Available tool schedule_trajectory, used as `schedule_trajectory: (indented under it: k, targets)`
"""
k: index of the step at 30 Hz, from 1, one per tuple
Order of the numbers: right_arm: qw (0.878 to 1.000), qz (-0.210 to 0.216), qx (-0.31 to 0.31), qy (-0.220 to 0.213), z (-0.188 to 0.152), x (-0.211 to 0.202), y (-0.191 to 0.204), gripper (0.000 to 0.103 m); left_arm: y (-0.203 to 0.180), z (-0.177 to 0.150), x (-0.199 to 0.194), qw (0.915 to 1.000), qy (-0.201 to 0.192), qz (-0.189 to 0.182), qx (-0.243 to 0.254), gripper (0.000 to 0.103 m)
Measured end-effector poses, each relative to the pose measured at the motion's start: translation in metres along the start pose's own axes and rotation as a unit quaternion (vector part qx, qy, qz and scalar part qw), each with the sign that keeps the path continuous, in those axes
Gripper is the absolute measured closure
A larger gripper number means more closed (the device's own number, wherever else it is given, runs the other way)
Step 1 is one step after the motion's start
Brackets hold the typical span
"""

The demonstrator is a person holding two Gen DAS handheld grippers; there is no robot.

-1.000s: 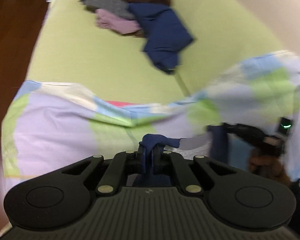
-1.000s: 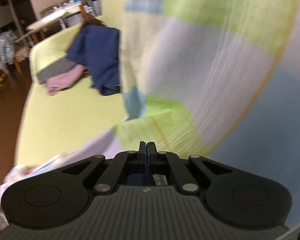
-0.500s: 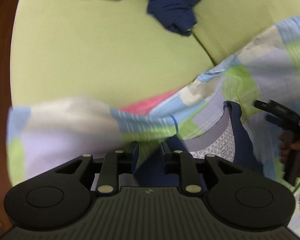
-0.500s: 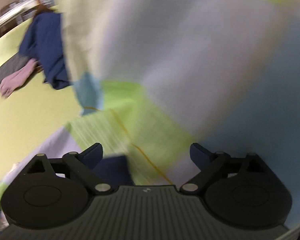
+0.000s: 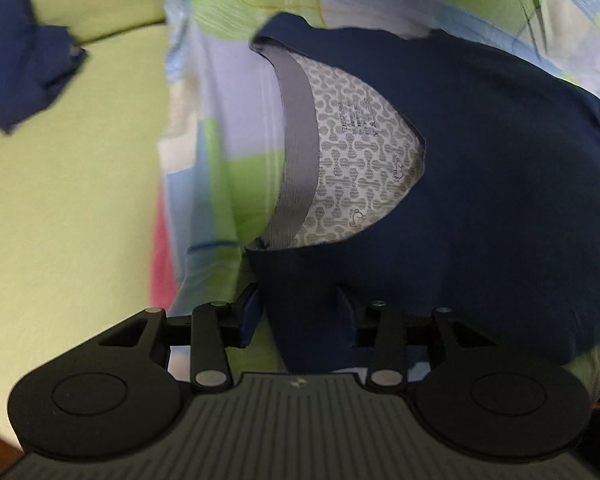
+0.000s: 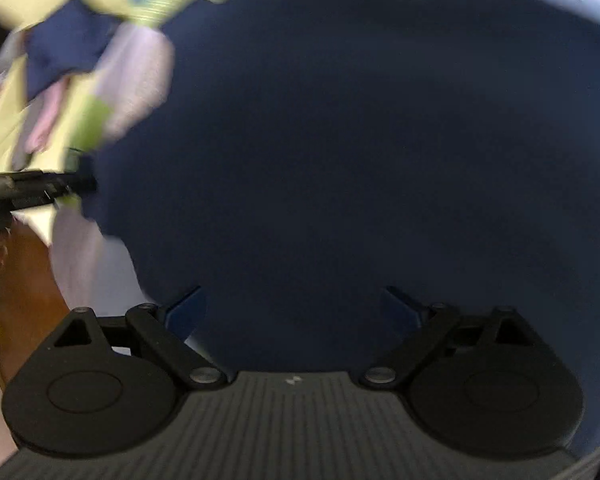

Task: Fold clothes

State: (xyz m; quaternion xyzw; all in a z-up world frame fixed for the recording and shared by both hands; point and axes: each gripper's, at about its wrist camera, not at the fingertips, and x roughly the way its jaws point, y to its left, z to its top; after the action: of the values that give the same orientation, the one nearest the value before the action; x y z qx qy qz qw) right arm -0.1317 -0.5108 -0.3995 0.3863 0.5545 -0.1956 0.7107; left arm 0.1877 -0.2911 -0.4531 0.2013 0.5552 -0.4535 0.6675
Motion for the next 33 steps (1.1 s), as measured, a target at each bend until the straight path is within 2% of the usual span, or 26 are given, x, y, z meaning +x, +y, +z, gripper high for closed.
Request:
schedule_trajectory:
  k: [1, 3, 5, 7, 11, 13, 14, 15, 16, 19, 21, 22, 23, 24, 26, 29, 31, 33]
  targets:
    - [0.999, -0.005, 0.033, -0.009, -0.014, -0.003, -0.005, 0.011, 0.006, 0.001, 0.002, 0.9999, 0.001, -0.011, -0.01, 0.058]
    - [0.993, -0.012, 0.115, -0.037, -0.049, -0.008, -0.014, 0.011, 0.027, 0.0, 0.001, 0.9974, -0.002, -0.047, -0.054, 0.07]
    - [0.978, -0.015, 0.196, -0.076, -0.086, -0.012, -0.018, 0.011, 0.036, -0.004, -0.003, 0.9959, -0.006, -0.059, -0.069, 0.097]
    - [0.953, -0.024, 0.276, -0.12, -0.123, -0.011, -0.022, 0.011, 0.037, -0.007, -0.006, 0.9959, -0.007, -0.062, -0.066, 0.101]
    - [0.91, -0.039, 0.375, -0.172, -0.164, -0.013, -0.042, 0.011, 0.013, -0.001, -0.015, 0.9984, -0.033, -0.043, -0.018, 0.103]
    - [0.884, -0.052, 0.409, -0.22, -0.18, -0.023, -0.06, 0.011, 0.008, 0.009, -0.022, 0.9958, -0.055, -0.067, -0.028, 0.103]
    - [0.874, -0.057, 0.419, -0.24, -0.186, -0.027, -0.068, 0.011, 0.007, 0.017, -0.031, 0.9918, -0.074, -0.093, -0.049, 0.103]
    - [0.861, -0.062, 0.432, -0.262, -0.193, -0.031, -0.078, 0.011, 0.007, 0.022, -0.036, 0.9897, -0.082, -0.101, -0.059, 0.103]
    - [0.84, -0.063, 0.453, -0.291, -0.201, -0.036, -0.093, 0.011, 0.006, 0.026, -0.038, 0.9891, -0.085, -0.102, -0.063, 0.103]
    - [0.796, -0.033, 0.502, -0.337, -0.211, -0.038, -0.126, 0.012, 0.006, 0.033, -0.034, 0.9946, -0.059, -0.064, -0.057, 0.103]
    - [0.761, -0.011, 0.538, -0.362, -0.212, -0.036, -0.15, 0.02, 0.007, 0.03, -0.027, 0.9977, -0.026, -0.034, -0.053, 0.103]
    - [0.751, -0.014, 0.55, -0.366, -0.209, -0.036, -0.157, 0.042, 0.005, 0.027, -0.027, 0.9984, -0.018, -0.021, -0.049, 0.103]
    - [0.749, -0.021, 0.554, -0.362, -0.207, -0.038, -0.16, 0.081, 0.005, 0.023, -0.033, 0.9986, -0.015, -0.015, -0.048, 0.103]
    - [0.754, -0.025, 0.553, -0.354, -0.205, -0.044, -0.163, 0.099, 0.005, 0.019, -0.039, 0.9987, -0.013, -0.009, -0.048, 0.103]
    - [0.766, -0.02, 0.539, -0.35, -0.203, -0.065, -0.166, 0.1, 0.004, 0.015, -0.051, 0.9985, -0.01, -0.009, -0.053, 0.103]
    - [0.807, -0.034, 0.467, -0.359, -0.193, -0.103, -0.141, 0.101, -0.002, 0.011, -0.069, 0.9987, -0.004, -0.007, -0.05, 0.103]
    - [0.835, -0.071, 0.424, -0.345, -0.182, -0.122, -0.13, 0.101, 0.0, 0.009, -0.056, 0.9987, 0.012, 0.01, -0.048, 0.103]
    - [0.848, -0.11, 0.41, -0.316, -0.173, -0.122, -0.129, 0.101, 0.008, 0.006, -0.015, 0.9963, 0.057, 0.031, -0.056, 0.102]
